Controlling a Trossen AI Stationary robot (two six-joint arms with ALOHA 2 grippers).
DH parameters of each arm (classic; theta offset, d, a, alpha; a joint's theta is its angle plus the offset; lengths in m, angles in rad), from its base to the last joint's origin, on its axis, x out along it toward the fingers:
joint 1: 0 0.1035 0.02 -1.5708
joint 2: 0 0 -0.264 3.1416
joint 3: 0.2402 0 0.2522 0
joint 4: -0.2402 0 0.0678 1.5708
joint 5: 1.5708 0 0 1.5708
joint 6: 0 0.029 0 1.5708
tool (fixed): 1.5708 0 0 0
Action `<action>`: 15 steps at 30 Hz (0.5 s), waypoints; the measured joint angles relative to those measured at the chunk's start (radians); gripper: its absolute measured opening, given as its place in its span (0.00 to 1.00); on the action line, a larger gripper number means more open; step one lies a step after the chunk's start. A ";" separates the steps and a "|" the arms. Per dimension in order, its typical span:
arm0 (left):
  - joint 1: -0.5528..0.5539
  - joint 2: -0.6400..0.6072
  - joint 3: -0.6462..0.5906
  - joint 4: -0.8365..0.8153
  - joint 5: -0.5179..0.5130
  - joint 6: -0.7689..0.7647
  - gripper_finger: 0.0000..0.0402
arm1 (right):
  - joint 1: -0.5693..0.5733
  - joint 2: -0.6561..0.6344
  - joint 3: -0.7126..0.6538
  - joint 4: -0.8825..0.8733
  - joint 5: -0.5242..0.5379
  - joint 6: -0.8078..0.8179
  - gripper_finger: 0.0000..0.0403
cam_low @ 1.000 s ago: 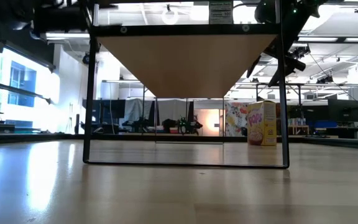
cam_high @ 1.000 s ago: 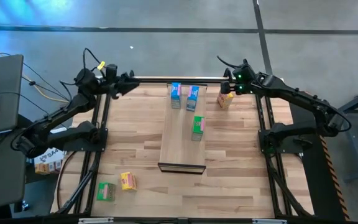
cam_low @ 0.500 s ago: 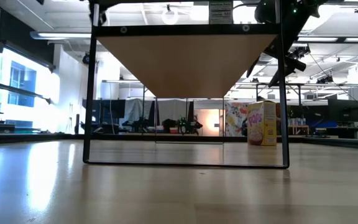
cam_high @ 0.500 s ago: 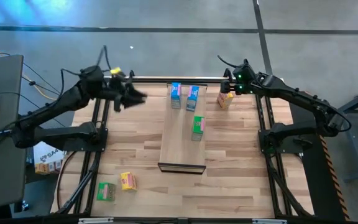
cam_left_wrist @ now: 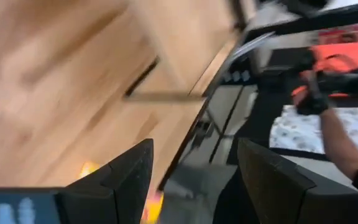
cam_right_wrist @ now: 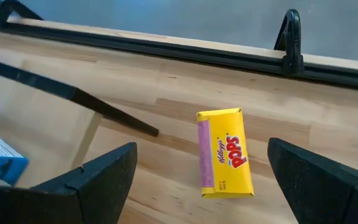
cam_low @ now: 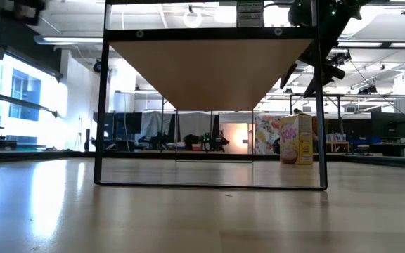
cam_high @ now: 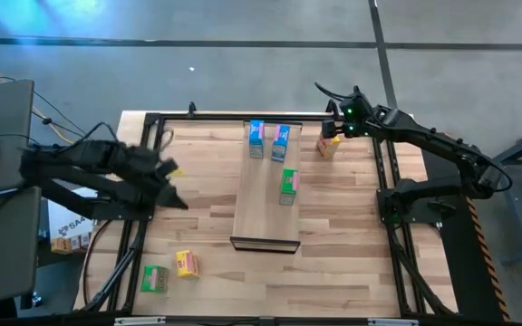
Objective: Stack cereal on shelf
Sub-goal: Put the green cereal box on the shelf aligned with the other green cereal box
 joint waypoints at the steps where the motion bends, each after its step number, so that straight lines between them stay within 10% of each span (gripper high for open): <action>1: -0.051 0.001 0.000 -0.026 -0.035 -0.061 0.56 | 0.000 0.000 0.000 0.000 0.000 -0.010 0.89; 15: -0.622 0.211 0.000 -0.125 -0.178 -0.665 0.56 | 0.000 0.000 0.000 -0.005 -0.013 -0.075 0.89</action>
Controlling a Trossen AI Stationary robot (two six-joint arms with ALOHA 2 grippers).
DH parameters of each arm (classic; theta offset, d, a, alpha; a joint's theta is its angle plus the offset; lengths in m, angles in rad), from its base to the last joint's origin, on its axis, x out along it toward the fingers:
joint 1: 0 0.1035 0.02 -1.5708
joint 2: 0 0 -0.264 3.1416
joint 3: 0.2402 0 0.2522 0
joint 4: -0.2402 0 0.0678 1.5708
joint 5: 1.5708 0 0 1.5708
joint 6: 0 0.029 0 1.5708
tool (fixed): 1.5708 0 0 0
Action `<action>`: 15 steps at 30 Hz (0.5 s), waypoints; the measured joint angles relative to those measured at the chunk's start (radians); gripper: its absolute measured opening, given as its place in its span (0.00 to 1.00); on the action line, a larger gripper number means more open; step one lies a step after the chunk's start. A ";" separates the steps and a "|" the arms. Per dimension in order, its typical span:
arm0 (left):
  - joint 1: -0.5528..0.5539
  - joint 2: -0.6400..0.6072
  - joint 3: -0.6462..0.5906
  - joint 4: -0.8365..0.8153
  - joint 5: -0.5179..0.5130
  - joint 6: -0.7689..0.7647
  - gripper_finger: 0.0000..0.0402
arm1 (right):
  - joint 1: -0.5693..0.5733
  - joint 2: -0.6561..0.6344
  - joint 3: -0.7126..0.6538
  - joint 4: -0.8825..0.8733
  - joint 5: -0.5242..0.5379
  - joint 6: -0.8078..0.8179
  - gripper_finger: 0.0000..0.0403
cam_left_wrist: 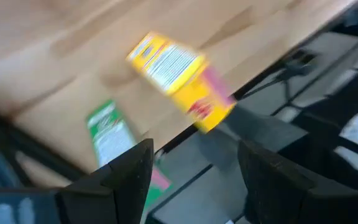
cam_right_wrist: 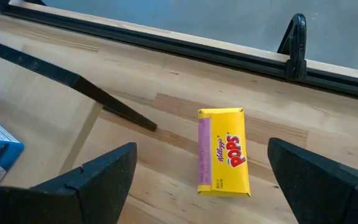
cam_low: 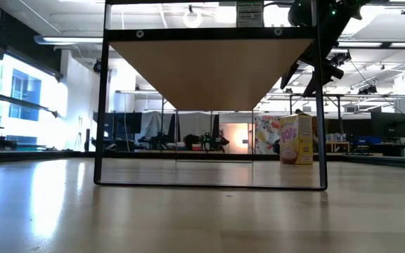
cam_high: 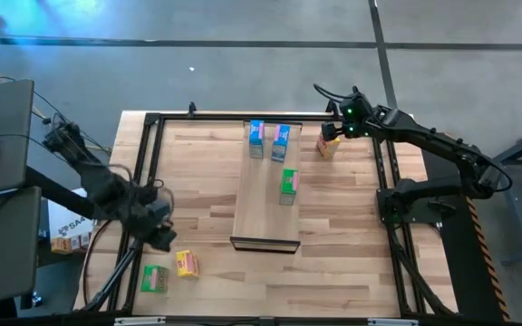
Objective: Stack cereal on shelf
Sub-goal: Put the green cereal box on the shelf aligned with the other green cereal box
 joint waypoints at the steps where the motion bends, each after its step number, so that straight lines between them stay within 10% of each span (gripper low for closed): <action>1: -0.034 0.016 0.000 -0.007 0.000 -0.045 0.56 | 0.000 0.000 0.000 0.000 0.000 0.000 0.89; 15: -0.284 0.202 0.000 -0.012 0.067 -0.427 0.56 | 0.000 0.000 0.000 0.000 0.000 -0.016 0.89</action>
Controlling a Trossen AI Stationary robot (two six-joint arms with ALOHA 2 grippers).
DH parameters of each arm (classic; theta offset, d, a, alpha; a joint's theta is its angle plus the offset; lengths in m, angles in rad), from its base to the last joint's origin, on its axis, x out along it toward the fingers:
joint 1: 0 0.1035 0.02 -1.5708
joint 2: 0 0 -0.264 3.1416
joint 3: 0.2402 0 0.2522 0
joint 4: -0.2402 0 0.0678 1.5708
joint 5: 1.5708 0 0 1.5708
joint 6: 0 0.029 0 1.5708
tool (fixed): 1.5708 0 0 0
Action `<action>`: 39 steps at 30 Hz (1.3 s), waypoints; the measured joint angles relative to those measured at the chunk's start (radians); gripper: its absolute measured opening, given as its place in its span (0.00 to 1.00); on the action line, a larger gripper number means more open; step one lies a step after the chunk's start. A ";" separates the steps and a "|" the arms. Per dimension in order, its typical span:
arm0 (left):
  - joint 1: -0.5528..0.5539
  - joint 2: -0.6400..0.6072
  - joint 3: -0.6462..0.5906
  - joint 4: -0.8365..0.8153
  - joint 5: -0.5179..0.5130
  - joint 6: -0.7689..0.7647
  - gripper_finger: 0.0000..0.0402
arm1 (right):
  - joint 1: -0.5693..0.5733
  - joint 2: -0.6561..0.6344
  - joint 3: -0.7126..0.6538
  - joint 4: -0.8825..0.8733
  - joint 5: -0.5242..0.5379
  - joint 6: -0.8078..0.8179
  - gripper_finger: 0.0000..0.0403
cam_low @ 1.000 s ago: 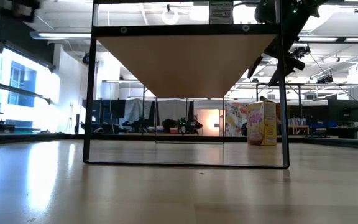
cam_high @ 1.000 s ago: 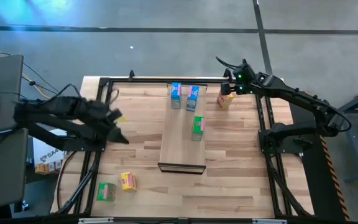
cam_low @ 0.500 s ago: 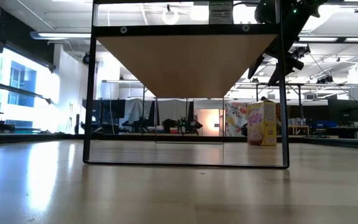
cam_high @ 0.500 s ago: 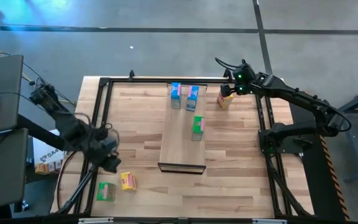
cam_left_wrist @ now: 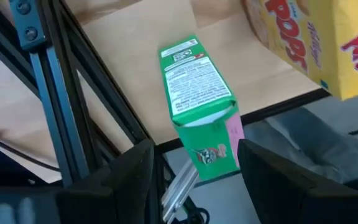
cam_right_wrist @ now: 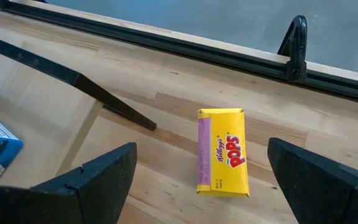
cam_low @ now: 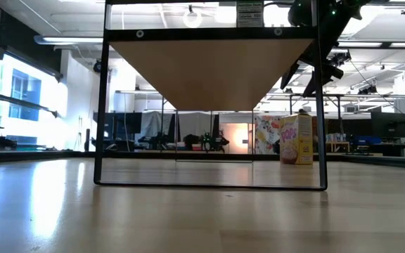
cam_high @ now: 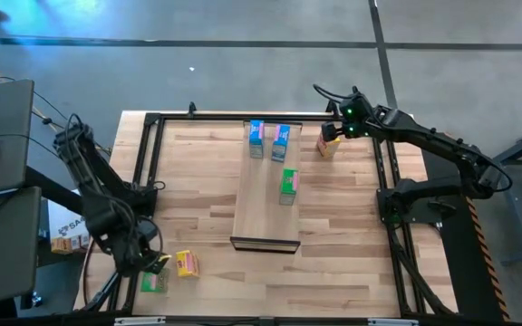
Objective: Stack cereal on shelf
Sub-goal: Put the green cereal box on the shelf aligned with the other green cereal box
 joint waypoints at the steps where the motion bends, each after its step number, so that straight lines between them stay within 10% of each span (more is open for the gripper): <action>1: 0.000 0.007 0.000 0.001 0.006 -0.001 0.56 | 0.000 0.000 0.000 0.000 0.000 0.000 0.89; 39: 0.010 0.206 0.093 0.018 0.025 -0.017 0.56 | 0.000 0.000 0.000 0.000 0.001 -0.010 0.89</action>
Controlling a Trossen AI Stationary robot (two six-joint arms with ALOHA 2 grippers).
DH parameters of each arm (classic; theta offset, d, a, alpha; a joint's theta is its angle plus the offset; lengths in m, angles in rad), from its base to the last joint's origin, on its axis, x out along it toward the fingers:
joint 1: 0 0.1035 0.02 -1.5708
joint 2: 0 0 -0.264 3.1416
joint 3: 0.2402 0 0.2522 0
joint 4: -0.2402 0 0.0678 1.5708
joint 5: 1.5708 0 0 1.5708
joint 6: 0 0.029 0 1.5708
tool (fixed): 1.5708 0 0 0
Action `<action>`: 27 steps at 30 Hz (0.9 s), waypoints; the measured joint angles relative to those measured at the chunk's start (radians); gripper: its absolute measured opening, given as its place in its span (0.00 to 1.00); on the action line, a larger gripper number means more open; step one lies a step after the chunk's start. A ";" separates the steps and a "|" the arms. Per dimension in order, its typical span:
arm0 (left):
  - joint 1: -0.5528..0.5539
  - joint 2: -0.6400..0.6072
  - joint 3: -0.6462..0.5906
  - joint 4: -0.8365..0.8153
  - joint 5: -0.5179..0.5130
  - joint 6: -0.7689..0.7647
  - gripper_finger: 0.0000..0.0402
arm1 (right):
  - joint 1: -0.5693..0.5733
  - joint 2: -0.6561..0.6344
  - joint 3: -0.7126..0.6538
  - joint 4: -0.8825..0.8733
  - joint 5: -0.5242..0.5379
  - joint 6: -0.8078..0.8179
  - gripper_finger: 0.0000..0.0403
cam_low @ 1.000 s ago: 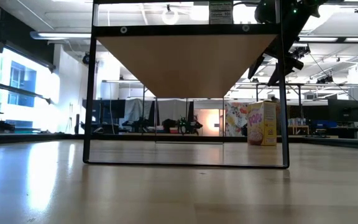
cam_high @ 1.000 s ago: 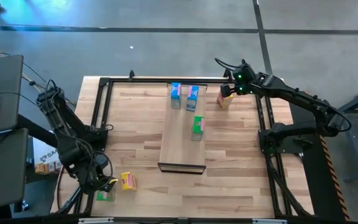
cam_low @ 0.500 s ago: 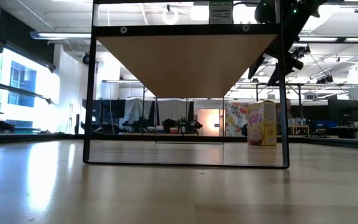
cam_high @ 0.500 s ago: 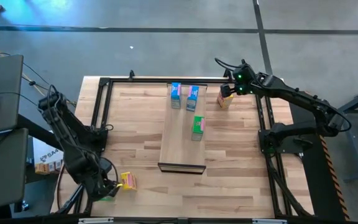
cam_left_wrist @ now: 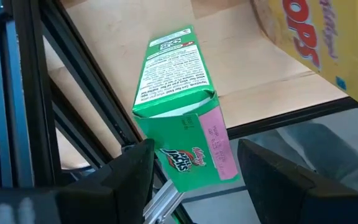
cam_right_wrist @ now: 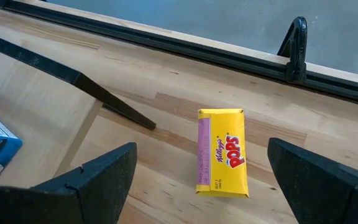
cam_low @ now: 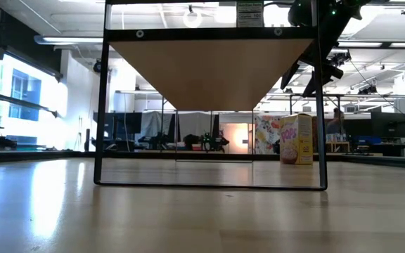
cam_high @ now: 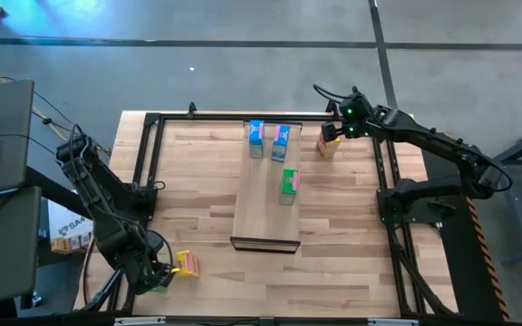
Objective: Stack cereal on shelf
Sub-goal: Put the green cereal box on the shelf aligned with the other green cereal box
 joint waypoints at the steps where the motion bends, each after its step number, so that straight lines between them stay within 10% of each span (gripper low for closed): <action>1: 0.000 -0.005 -0.001 0.003 -0.004 0.001 0.56 | 0.000 0.000 0.000 0.000 0.000 0.002 0.89; 27: -0.018 -0.052 -0.002 -0.042 -0.043 0.005 0.63 | 0.000 0.000 0.000 0.000 0.003 0.003 0.89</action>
